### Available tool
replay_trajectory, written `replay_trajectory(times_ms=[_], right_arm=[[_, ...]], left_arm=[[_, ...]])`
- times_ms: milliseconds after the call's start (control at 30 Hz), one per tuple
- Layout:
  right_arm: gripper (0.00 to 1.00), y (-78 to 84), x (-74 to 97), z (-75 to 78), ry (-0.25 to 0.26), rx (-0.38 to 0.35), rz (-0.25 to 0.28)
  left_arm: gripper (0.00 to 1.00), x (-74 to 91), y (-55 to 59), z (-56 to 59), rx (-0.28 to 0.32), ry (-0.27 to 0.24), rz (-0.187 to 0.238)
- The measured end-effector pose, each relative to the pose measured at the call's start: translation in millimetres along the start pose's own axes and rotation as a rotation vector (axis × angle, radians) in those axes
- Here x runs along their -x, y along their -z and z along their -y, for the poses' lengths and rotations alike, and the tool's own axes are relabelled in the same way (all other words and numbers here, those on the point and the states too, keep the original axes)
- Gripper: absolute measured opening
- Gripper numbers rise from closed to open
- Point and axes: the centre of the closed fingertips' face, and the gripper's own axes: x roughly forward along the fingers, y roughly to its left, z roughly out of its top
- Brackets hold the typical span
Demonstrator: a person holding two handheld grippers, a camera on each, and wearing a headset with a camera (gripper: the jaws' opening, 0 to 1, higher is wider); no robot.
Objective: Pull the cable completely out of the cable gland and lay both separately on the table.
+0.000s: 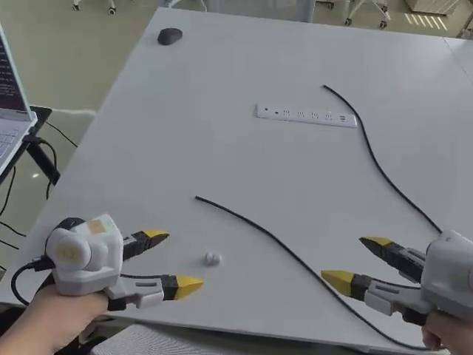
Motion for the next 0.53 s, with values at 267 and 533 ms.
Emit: replay_trajectory(times_ms=[267,533], right_arm=[[0.74,24.7,11.1,-11.4,-0.012,0.008,-0.025],[0.83,42.3,10.8,-24.2,-0.054,0.027,-0.067]], left_arm=[[0.76,1.4,1.3,8.7,0.001,0.004,0.005],[0.85,6.6,11.3,3.6,0.016,-0.024,-0.026]])
